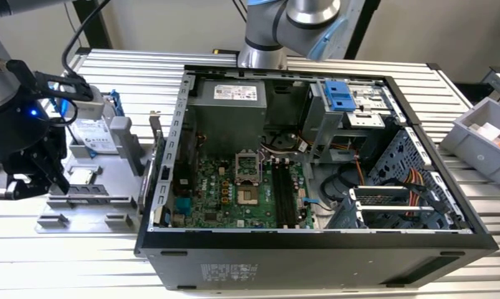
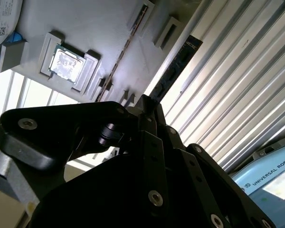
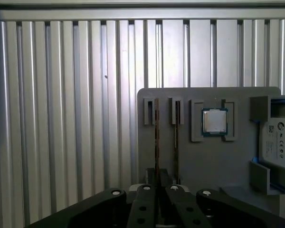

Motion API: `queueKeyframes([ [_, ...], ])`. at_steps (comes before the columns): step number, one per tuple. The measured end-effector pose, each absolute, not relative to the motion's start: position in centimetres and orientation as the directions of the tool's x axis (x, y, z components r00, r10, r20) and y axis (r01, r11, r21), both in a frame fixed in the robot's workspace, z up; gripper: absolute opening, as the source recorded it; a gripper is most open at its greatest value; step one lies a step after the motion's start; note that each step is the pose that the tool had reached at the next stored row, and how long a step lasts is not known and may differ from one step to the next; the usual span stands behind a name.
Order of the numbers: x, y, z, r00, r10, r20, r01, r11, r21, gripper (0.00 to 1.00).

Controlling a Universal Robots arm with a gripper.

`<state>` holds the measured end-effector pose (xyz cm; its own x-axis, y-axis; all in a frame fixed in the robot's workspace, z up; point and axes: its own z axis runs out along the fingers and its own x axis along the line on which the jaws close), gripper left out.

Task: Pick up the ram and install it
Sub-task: 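Pick up the ram and move it above insertion slot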

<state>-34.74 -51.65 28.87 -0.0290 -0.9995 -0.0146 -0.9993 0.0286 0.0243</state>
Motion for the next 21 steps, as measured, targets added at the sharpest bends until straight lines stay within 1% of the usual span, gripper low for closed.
queueKeyframes([
  [21, -34.74, -51.64, 29.57, -0.029, -0.999, -0.014, -0.999, 0.029, 0.024, 0.0],
])
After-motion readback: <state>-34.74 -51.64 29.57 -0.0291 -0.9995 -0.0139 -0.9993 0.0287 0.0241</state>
